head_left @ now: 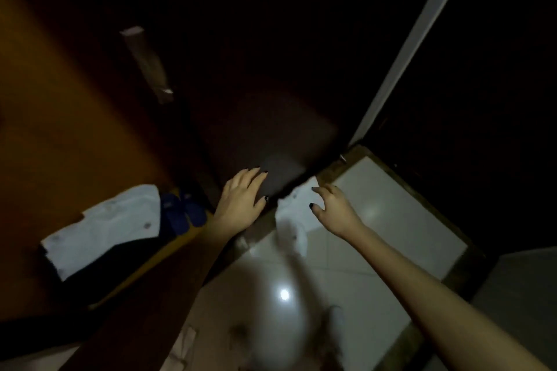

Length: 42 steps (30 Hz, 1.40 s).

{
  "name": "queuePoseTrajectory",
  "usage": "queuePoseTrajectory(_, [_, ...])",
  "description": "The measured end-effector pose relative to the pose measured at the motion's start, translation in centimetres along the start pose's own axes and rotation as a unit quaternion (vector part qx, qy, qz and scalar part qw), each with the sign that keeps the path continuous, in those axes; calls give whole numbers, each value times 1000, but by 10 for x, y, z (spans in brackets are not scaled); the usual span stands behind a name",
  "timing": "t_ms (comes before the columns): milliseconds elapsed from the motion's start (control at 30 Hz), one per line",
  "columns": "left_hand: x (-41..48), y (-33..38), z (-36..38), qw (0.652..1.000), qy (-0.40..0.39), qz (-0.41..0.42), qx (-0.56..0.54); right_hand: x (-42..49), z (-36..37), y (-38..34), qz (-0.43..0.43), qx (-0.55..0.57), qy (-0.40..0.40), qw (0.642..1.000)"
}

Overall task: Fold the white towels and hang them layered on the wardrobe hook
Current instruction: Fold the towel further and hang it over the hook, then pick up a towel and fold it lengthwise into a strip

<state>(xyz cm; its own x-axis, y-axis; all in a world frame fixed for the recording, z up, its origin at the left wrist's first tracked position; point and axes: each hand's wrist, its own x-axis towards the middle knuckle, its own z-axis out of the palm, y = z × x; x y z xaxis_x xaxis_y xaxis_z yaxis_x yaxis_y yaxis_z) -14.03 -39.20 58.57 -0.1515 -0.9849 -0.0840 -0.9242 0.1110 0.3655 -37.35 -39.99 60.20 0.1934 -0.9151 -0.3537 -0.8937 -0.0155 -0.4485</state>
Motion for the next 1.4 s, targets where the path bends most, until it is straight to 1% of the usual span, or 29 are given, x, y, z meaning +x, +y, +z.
queuePoseTrajectory(100, [18,21,54,999,-7,33,-24,12,20,69,56,14,-43,997])
queuePoseTrajectory(167, [31,23,100,999,-18,28,-31,27,37,111,79,20,-75,994])
queuePoseTrajectory(200, [37,22,124,999,-41,10,-30,37,47,132,88,22,-88,992])
queuePoseTrajectory(367, [82,-1,256,988,-96,-95,-80,112,107,221,100,4,-115,988])
queuePoseTrajectory(433, [102,-18,310,985,-108,-107,-81,153,139,250,97,2,-115,989])
queuePoseTrajectory(533, [133,-44,390,985,-100,-110,-84,212,196,290,85,-5,-106,991])
queuePoseTrajectory(633, [169,-67,467,989,-98,-83,-78,267,254,331,76,-8,-89,993])
queuePoseTrajectory(767, [222,-92,567,995,-92,-5,-46,325,333,395,98,-3,-59,993])
queuePoseTrajectory(833, [251,-97,612,995,-87,35,-38,348,371,428,112,13,-45,993])
queuePoseTrajectory(900, [278,-93,653,995,-80,50,-43,369,407,457,134,47,-23,990])
queuePoseTrajectory(1033, [315,-82,730,991,-72,46,-100,405,473,503,167,138,28,976])
queuePoseTrajectory(1100, [321,-80,769,992,-72,29,-104,417,502,519,162,152,61,973])
queuePoseTrajectory(1167, [317,-82,806,992,-72,-12,-101,425,527,534,160,138,98,972])
queuePoseTrajectory(1233, [308,-89,836,994,-74,-48,-71,429,543,544,166,112,133,971])
queuePoseTrajectory(1267, [302,-94,848,995,-73,-58,-36,431,548,546,165,122,147,968])
queuePoseTrajectory(1333, [289,-105,860,995,-58,-66,38,432,552,541,184,199,158,949])
queuePoseTrajectory(1400, [279,-108,860,992,-57,-89,62,427,549,530,222,260,146,928])
